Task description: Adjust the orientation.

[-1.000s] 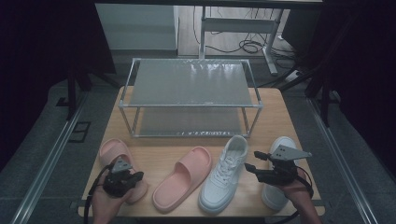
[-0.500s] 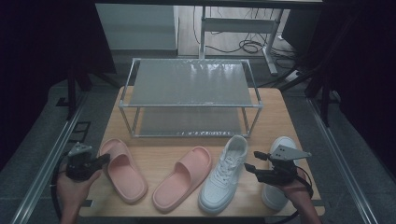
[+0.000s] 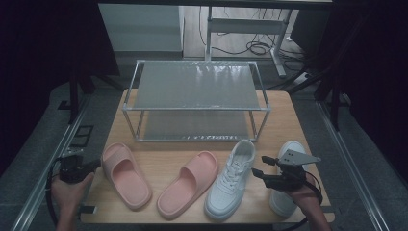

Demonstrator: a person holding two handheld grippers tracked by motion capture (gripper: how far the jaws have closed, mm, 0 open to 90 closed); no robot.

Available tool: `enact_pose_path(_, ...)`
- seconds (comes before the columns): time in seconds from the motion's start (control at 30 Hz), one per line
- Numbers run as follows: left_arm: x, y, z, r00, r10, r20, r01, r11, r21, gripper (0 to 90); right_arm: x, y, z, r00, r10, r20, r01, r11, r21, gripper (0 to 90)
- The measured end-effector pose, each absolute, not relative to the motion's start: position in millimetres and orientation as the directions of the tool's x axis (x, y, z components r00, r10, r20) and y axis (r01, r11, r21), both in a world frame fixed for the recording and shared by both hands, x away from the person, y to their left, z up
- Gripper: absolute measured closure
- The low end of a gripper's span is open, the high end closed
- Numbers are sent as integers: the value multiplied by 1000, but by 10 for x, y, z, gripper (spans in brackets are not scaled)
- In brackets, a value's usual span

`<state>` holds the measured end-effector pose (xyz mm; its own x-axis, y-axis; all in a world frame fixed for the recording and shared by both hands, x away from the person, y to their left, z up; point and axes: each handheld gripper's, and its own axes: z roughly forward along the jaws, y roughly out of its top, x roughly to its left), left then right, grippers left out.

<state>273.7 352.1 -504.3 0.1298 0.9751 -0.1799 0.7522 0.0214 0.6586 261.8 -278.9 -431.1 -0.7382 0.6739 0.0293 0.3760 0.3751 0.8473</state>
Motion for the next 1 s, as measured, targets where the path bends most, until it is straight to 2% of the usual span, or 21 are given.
enact_pose_path(0.63, 2996, 3585, -5235, 99, 974, -202, 792, 46, 609, 900, 2610, -2784, -4307, -740, 672, 29, 373, 375, 849, 399)
enact_pose_path(1.0, 3070, 3437, -5286, 168, 970, -177, 793, -26, 609, 900, 2609, -2780, -4307, -740, 672, 28, 372, 375, 849, 399)
